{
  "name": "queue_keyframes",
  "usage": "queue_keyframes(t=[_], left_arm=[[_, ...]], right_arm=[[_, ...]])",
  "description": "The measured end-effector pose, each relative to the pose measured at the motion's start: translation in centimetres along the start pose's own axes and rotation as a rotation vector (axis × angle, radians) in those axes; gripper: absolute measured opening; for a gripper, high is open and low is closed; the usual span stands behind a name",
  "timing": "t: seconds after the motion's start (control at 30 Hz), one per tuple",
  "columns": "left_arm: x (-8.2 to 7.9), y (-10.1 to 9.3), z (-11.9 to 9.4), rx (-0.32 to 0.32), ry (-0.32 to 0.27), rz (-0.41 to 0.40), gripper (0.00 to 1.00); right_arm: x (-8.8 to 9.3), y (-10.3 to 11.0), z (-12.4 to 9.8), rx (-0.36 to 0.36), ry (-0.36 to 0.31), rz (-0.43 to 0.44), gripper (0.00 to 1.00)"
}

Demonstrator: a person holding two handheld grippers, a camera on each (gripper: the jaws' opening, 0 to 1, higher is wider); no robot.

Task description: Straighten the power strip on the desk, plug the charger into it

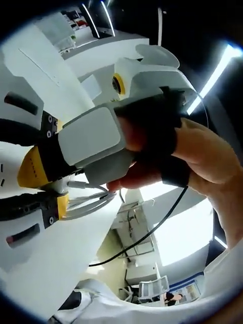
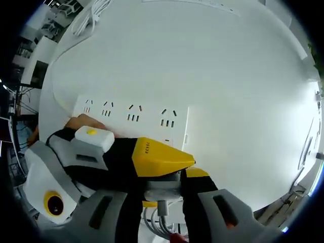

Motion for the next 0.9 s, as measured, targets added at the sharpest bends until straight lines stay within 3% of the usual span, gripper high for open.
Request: queue_keyframes(t=[0.3, 0.47, 0.57, 0.7, 0.77, 0.83, 0.9], left_arm=[[0.1, -0.1, -0.1, 0.014, 0.001, -0.011, 0.31], [0.1, 0.1, -0.1, 0.008, 0.003, -0.013, 0.31], [0.1, 0.1, -0.1, 0.007, 0.004, -0.013, 0.31], [0.1, 0.1, -0.1, 0.003, 0.006, -0.016, 0.31], [0.1, 0.1, -0.2, 0.003, 0.007, -0.013, 0.31], [0.1, 0.1, -0.2, 0.003, 0.006, -0.013, 0.31], [0.1, 0.0, -0.2, 0.003, 0.006, -0.013, 0.31]], right_arm=[[0.8, 1.0, -0.2, 0.023, -0.065, -0.103, 0.30], [0.9, 1.6, -0.9, -0.009, -0.115, -0.124, 0.32], [0.8, 1.9, -1.8, -0.043, -0.166, -0.109, 0.37], [1.0, 2.4, -4.7, -0.070, -0.271, -0.165, 0.39], [1.1, 2.0, -5.9, -0.065, -0.306, -0.185, 0.34], [1.4, 1.9, -6.8, -0.068, -0.335, -0.229, 0.22], [1.6, 2.2, -7.0, -0.073, -0.323, -0.285, 0.12]])
Point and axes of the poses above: the point that each gripper's makers call its tool centre point, and the gripper's own axes: z roughly forward along the fingers, y roughly to its left, x roughly out of its underside, the point moved 3 cm from there along -z, roughly backward along the fingers, and after that the axes turned 9 degrees about -z, right-handed, at the moved point
